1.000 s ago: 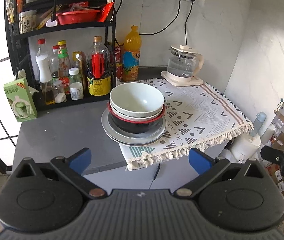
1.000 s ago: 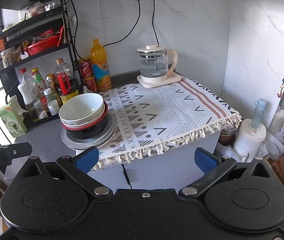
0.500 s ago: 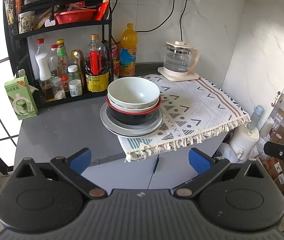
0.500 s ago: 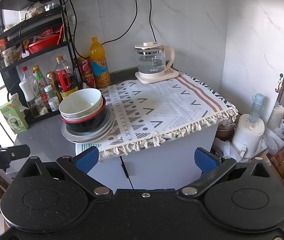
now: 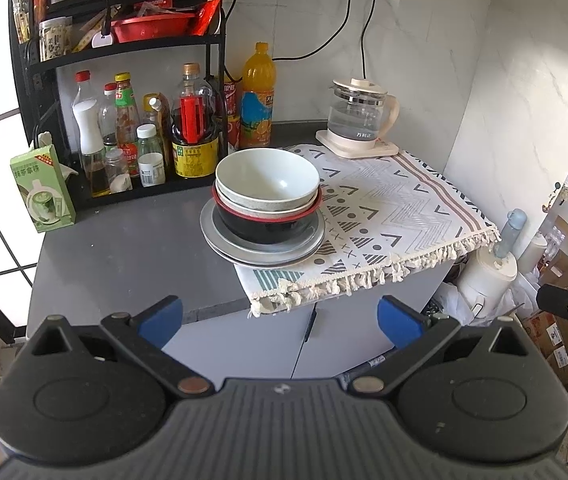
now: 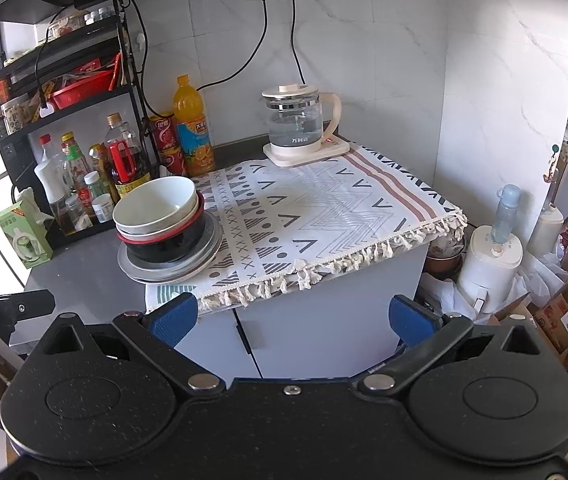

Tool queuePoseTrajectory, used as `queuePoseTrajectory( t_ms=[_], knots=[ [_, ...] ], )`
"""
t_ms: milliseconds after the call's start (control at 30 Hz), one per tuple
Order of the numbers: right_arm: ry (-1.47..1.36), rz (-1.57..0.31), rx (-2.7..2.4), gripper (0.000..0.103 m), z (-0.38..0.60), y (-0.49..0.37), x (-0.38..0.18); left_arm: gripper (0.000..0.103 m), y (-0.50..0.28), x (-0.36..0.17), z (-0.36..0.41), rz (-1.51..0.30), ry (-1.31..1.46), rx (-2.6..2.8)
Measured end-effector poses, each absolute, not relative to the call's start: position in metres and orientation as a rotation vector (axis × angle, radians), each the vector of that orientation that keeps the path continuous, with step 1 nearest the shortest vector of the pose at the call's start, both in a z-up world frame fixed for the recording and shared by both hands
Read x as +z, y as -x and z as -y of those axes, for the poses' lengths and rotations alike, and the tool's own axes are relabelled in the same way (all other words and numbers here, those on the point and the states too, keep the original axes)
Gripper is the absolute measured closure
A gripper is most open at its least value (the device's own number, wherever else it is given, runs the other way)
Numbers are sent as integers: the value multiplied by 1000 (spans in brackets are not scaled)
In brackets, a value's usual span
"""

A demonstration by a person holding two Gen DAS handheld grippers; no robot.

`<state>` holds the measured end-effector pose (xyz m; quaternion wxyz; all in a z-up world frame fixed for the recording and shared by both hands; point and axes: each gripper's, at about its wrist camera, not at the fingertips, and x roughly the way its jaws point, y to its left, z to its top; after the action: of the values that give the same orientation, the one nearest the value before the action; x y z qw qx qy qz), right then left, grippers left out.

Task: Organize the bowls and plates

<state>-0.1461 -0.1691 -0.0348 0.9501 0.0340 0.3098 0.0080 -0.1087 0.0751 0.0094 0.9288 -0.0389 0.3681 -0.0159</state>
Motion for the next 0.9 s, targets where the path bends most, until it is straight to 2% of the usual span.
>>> queuePoseTrajectory(
  t_ms=[900],
  knots=[
    [-61,-621,30,0,165,144,-34,0,108,12,-76,-757,75,-26]
  ],
)
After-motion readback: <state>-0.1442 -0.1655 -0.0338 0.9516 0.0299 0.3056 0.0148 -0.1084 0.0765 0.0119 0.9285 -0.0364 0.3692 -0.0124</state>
